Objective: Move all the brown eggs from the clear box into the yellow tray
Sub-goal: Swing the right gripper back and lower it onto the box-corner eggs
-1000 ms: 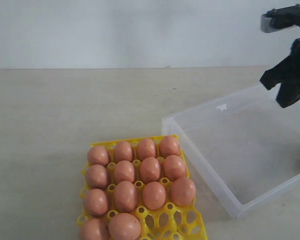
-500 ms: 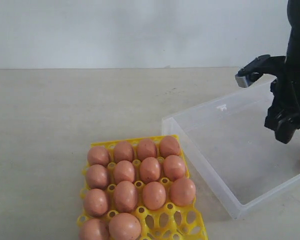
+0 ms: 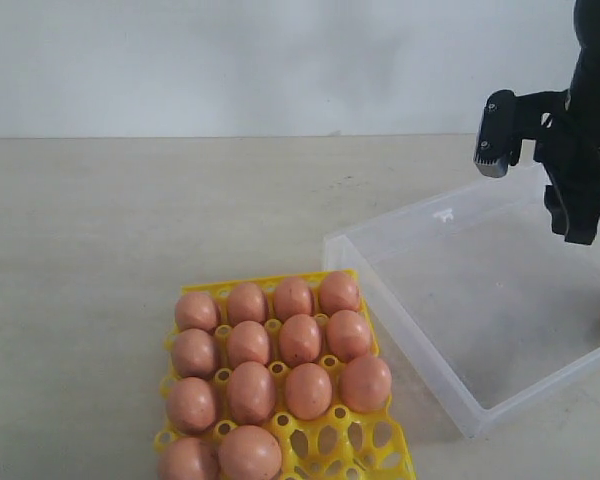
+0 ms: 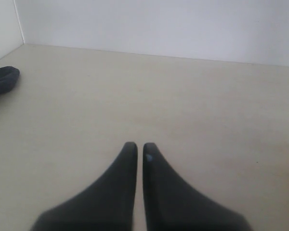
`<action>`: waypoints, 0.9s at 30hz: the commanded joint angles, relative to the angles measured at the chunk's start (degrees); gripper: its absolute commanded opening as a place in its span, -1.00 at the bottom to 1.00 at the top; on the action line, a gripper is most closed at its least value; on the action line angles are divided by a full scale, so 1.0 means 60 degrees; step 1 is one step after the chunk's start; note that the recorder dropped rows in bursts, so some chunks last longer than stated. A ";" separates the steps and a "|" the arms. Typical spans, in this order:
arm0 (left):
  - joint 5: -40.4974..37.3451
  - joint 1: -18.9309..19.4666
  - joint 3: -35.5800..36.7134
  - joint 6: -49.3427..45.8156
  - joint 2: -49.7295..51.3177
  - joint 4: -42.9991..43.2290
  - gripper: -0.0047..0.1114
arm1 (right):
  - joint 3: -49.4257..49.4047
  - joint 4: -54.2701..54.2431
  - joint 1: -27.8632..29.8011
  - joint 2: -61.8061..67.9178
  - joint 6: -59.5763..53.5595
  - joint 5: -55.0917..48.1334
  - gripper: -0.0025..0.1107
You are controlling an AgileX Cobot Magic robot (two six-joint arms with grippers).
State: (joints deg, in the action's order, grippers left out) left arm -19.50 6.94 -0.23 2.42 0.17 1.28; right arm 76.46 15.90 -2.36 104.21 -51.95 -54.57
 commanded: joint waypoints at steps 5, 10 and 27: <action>0.0042 -0.0031 0.0038 -0.0040 -0.0029 -0.0001 -0.85 | 0.0037 -0.0456 0.0009 0.0416 -0.0194 -0.0110 -0.19; 0.0042 -0.0031 0.0038 -0.0040 -0.0029 -0.0001 -0.85 | 0.0037 -0.0130 0.0009 0.0416 -0.0775 -0.1215 -0.19; 0.0042 -0.0031 0.0038 -0.0040 -0.0029 -0.0001 -0.85 | 0.0037 -0.1360 0.1537 0.0628 -0.4077 -0.2565 -0.19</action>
State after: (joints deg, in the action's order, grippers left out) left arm -19.50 6.94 -0.23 2.42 0.17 1.28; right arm 76.46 8.21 6.54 107.53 -74.94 -69.56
